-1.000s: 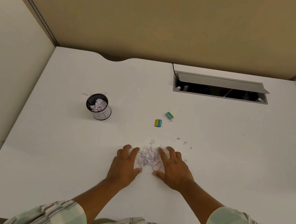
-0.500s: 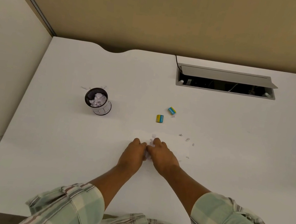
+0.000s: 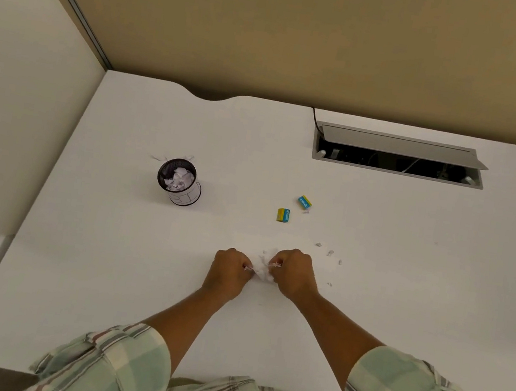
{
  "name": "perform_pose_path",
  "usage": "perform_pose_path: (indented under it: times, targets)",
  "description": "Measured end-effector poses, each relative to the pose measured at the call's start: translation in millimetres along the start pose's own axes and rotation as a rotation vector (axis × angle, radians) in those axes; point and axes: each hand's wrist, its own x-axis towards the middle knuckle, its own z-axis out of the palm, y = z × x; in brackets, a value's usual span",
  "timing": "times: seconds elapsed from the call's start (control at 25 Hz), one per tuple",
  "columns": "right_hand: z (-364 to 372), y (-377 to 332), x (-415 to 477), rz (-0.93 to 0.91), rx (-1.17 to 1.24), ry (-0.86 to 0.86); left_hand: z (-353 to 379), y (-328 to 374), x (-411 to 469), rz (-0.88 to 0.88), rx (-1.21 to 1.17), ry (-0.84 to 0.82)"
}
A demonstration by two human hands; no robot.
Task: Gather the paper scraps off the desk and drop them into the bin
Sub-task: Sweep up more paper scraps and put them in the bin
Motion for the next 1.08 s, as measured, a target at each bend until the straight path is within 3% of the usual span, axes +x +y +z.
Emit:
perform_pose_path:
  times: [0.2, 0.44, 0.56, 0.8, 1.08]
  targets:
    - [-22.8, -20.4, -3.3, 0.046, 0.407, -0.005, -41.1, -5.5, -6.0, -0.122, -0.243, 0.072]
    - [-43.1, -102.3, 7.9, -0.091, 0.613, -0.020, -107.9, -27.4, -16.4, -0.191, -0.444, 0.230]
    - [-44.8, -155.8, 27.0, -0.203, 0.479, 0.011, -126.6, -43.3, -21.0, -0.223, -0.449, 0.281]
    - [-30.0, -245.5, 75.4, -0.445, -0.040, 0.051, -137.1, -74.0, -32.4, -0.279, -0.533, 0.346]
    - [-4.9, -279.6, 109.2, -0.471, -0.487, -0.154, -144.8, -104.0, -34.6, -0.312, -0.573, 0.392]
